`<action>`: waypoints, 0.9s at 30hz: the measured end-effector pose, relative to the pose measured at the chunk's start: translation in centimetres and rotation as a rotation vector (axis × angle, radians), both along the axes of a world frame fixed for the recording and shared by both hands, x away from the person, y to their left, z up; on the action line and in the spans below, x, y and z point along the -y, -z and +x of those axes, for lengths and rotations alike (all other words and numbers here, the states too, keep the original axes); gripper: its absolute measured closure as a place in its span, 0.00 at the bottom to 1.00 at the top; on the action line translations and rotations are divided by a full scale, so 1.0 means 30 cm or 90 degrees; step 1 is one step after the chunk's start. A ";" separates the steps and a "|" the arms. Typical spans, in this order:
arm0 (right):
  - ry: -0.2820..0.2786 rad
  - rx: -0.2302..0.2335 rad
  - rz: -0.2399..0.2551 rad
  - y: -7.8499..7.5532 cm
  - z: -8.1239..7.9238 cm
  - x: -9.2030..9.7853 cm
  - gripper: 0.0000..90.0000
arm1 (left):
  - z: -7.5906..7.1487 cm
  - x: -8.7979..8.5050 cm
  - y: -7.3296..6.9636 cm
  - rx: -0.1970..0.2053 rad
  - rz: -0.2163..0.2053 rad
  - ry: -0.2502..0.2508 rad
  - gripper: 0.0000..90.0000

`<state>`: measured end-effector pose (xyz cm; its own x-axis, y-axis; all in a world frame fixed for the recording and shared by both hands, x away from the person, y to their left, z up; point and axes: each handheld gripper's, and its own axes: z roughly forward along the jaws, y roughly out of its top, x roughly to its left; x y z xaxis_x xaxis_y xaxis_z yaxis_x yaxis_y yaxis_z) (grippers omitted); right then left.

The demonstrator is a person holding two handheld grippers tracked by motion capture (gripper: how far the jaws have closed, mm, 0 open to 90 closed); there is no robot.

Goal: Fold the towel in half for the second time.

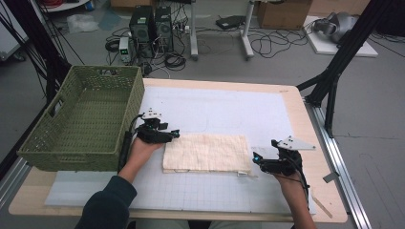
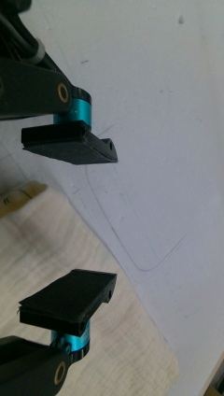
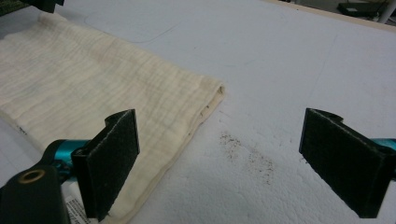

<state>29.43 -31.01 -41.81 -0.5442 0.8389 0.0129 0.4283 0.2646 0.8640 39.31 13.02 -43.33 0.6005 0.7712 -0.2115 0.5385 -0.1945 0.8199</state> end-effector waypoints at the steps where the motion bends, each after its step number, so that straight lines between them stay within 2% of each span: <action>1: 0.000 -0.001 0.002 0.000 0.000 0.001 0.13 | 0.003 -0.007 0.002 -0.002 0.004 -0.001 0.44; 3: 0.000 -0.001 0.000 0.002 0.003 0.001 0.13 | 0.008 -0.011 0.009 -0.009 0.013 -0.008 0.47; 5: 0.000 -0.006 0.000 0.003 0.002 -0.001 0.13 | 0.008 -0.005 0.014 -0.014 0.017 0.005 0.50; 7: 0.000 -0.004 -0.002 0.004 0.003 -0.001 0.13 | 0.012 0.001 0.024 -0.018 0.034 0.005 0.51; 9: 0.000 -0.005 -0.002 0.004 0.004 -0.001 0.13 | 0.017 0.001 0.034 -0.032 0.040 0.008 0.53; 11: 0.000 -0.007 -0.001 0.005 0.003 -0.002 0.13 | 0.016 0.002 0.044 -0.045 0.065 0.017 0.57; 16: 0.000 -0.013 -0.002 0.009 0.013 -0.004 0.13 | 0.001 -0.003 0.045 -0.019 0.093 0.020 0.69; 18: -0.002 -0.013 -0.007 0.012 0.022 -0.008 0.13 | -0.010 0.001 0.051 0.002 0.102 0.023 0.70; 20: -0.012 -0.022 -0.004 0.012 0.032 -0.016 0.13 | -0.015 -0.005 0.056 0.013 0.099 0.028 0.73; 24: -0.028 -0.033 0.006 -0.003 0.072 -0.030 0.13 | -0.024 0.003 0.057 0.019 0.097 0.043 0.90; 27: -0.036 -0.037 0.008 -0.020 0.111 -0.044 0.13 | -0.026 0.000 0.059 0.018 0.091 0.042 0.93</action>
